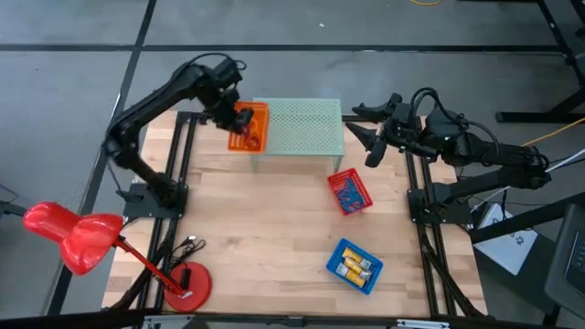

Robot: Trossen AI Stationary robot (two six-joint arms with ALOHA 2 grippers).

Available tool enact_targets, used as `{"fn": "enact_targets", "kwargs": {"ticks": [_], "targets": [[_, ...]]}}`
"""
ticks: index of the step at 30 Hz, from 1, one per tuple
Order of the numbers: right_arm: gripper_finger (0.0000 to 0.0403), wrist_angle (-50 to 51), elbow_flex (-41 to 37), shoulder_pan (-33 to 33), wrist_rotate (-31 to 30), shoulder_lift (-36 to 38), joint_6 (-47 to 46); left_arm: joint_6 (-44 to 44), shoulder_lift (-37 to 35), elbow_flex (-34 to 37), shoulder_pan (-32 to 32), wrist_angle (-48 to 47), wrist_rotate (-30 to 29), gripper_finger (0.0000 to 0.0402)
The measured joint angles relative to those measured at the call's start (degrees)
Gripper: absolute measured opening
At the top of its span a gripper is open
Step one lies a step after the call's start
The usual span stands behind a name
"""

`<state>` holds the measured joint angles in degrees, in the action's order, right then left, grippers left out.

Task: Pick & Place Office Desk Supplies
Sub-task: Put the orange basket with spring rubber bands on the shelf

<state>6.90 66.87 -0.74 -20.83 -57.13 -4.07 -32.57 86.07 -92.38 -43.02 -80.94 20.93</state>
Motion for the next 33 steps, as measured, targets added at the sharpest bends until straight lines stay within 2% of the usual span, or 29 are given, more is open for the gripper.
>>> {"fn": "enact_targets", "kwargs": {"ticks": [7, 13, 18, 29, 33], "targets": [[0.0229, 0.0, 0.0, -0.1, 2.1, -1.0, 0.0, 2.9, 11.6, -11.9, -3.1, -2.2, 2.5, 0.0003], [0.0229, 0.1, 0.0, -0.1, 3.2, -1.4, 0.0, 5.8, 21.1, -20.6, -5.2, -9.1, 4.4, 0.0003], [0.0229, 0.0, 0.0, -0.1, 4.0, -1.4, -0.2, 4.0, 24.4, -22.4, -6.8, -9.1, 9.1, 0.0003], [0.0229, 0.1, 0.0, -0.1, 6.0, -2.1, -0.1, -0.7, 24.5, -22.4, -7.7, -9.1, 6.7, 0.0003], [0.0229, -0.1, 0.0, -0.1, 6.9, -2.4, 0.0, -2.3, 24.5, -22.4, -7.7, -9.1, 3.9, 0.0003]]}}
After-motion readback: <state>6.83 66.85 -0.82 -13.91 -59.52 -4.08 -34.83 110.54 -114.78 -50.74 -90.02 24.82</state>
